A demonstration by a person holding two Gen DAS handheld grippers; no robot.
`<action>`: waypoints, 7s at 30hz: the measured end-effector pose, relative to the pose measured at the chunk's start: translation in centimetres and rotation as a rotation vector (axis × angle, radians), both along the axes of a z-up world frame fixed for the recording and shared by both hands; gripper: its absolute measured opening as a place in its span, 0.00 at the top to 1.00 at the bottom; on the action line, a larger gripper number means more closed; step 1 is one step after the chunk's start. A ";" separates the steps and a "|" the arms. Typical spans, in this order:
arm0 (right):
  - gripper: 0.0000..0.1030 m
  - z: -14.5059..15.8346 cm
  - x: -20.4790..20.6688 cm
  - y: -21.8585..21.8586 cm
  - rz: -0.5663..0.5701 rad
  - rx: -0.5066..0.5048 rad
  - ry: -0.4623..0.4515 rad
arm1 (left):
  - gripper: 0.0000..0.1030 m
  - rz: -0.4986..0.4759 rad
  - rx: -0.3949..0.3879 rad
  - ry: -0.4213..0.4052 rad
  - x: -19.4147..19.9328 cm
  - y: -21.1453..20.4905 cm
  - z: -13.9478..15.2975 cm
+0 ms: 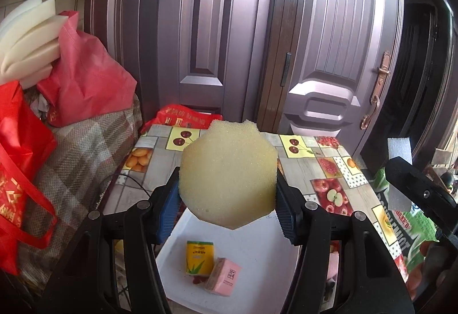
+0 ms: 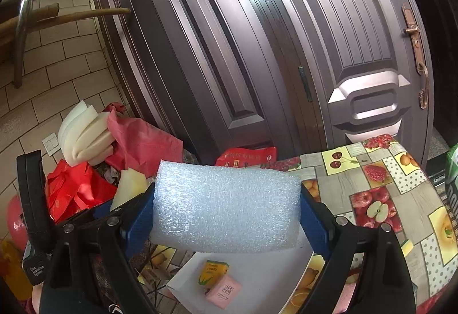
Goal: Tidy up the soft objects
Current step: 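Carry the sponge and foam block over the white tray with both tools, then open the left tool over the tray while the right tool releases the foam block, then grasp the white foam sheet with the left tool while the right tool grasps the leopard-print cloth, then lift and carry the foam sheet and leopard cloth over the white tray with both tools, then open the left tool to drop the foam sheet while the right tool releases the cloth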
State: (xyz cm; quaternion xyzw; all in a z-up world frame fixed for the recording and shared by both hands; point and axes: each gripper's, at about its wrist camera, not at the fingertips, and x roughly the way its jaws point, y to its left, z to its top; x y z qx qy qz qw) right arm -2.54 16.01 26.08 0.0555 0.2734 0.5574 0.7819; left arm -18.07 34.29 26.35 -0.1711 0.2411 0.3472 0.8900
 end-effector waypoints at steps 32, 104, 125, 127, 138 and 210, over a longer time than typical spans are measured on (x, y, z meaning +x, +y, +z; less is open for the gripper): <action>0.00 -14.0 1.3 5.4 -0.007 -0.326 0.200 | 0.00 0.160 -0.118 0.049 -2.4 4.1 -8.4; 0.57 -23.8 8.2 -14.3 -0.024 -0.577 0.157 | 0.51 -0.228 -0.126 0.009 -3.1 -17.7 -9.4; 0.64 1.6 -0.7 -18.3 -0.100 0.096 -0.260 | 0.51 -0.062 0.220 -0.067 -6.6 -15.2 1.4; 0.64 3.0 -1.3 -17.9 -0.095 0.136 -0.274 | 0.51 -0.042 0.225 -0.074 -6.9 -14.6 2.5; 0.64 6.5 -3.6 -14.8 0.005 0.206 -0.343 | 0.51 0.073 0.307 -0.140 -9.1 -13.1 6.7; 0.62 -7.5 0.7 4.1 0.093 -0.239 0.023 | 0.51 -0.024 -0.242 0.140 2.5 1.6 -10.3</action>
